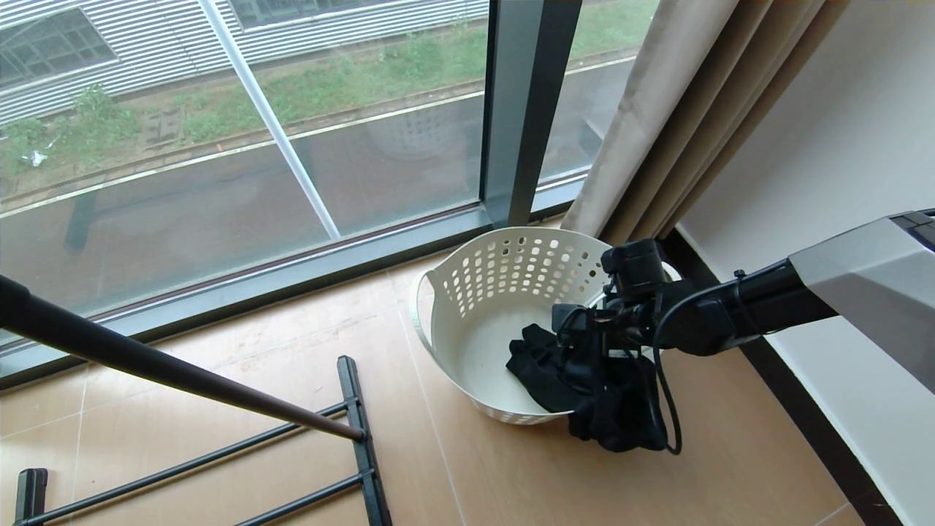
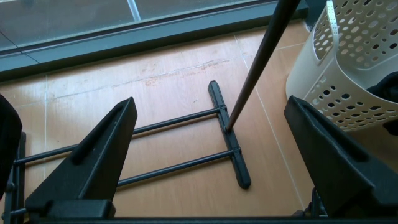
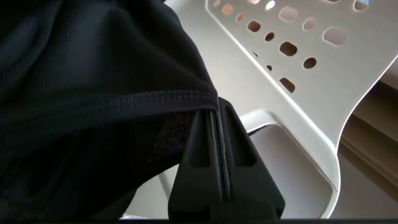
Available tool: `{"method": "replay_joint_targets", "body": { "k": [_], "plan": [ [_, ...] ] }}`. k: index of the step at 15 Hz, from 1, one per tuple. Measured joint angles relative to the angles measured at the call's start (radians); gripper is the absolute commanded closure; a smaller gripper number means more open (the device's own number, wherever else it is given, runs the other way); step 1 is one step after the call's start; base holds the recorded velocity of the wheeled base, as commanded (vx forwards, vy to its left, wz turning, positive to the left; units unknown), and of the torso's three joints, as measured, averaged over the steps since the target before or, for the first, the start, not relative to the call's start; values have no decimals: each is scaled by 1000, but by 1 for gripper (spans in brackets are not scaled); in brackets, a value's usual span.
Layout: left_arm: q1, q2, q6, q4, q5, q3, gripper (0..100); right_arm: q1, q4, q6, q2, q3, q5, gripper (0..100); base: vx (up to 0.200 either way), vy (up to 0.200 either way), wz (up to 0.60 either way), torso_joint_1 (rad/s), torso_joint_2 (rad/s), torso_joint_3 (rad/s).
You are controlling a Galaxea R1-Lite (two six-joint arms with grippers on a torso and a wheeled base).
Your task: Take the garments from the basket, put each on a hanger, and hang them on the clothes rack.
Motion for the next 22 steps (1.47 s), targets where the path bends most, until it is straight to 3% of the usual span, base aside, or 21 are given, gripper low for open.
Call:
{"method": "replay_joint_targets", "body": {
  "k": [3, 8, 17, 19, 22],
  "plan": [
    [0, 0, 2, 0, 0, 0, 0, 0, 6, 13, -55, 26, 11, 100, 0, 0, 0, 0, 0, 0],
    [0, 0, 2, 0, 0, 0, 0, 1, 13, 142, -312, 180, 81, 100, 0, 0, 0, 0, 0, 0],
    [0, 0, 2, 2, -1, 0, 0, 29, 10, 379, -934, 575, 436, 100, 0, 0, 0, 0, 1, 30],
    [0, 0, 2, 2, -1, -1, 0, 34, 2, 437, -1003, 630, 465, 100, 0, 0, 0, -5, 5, 183],
    [0, 0, 2, 2, 0, -1, 0, 35, -2, 526, -1011, 627, 469, 100, 0, 0, 0, 2, 2, 188]
  ]
}}
